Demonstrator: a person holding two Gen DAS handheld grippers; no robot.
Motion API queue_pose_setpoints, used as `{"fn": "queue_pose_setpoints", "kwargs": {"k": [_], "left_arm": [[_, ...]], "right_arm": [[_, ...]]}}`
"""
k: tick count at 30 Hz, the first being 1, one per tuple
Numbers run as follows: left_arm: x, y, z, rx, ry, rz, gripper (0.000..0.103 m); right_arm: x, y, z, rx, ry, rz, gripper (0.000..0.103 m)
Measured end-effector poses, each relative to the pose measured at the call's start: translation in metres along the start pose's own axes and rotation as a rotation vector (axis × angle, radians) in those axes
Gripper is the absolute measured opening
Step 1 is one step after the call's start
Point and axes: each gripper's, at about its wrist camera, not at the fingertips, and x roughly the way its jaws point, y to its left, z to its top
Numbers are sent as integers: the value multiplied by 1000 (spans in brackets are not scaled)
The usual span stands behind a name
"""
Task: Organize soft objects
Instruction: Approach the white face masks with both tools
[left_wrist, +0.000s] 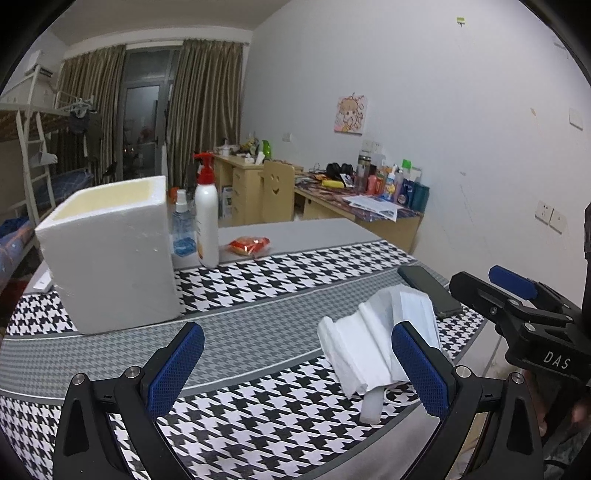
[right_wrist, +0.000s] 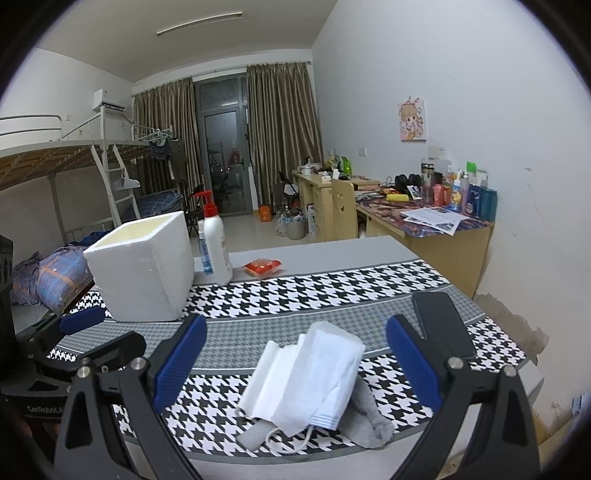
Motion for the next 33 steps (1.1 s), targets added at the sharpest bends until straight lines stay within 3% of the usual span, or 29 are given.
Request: {"fn": "queue_pose_setpoints", "kwargs": {"k": [33], "left_arm": [[67, -30, -13, 33, 146, -23, 102]], "right_arm": [[25, -49, -19, 40, 87, -41, 99]]}}
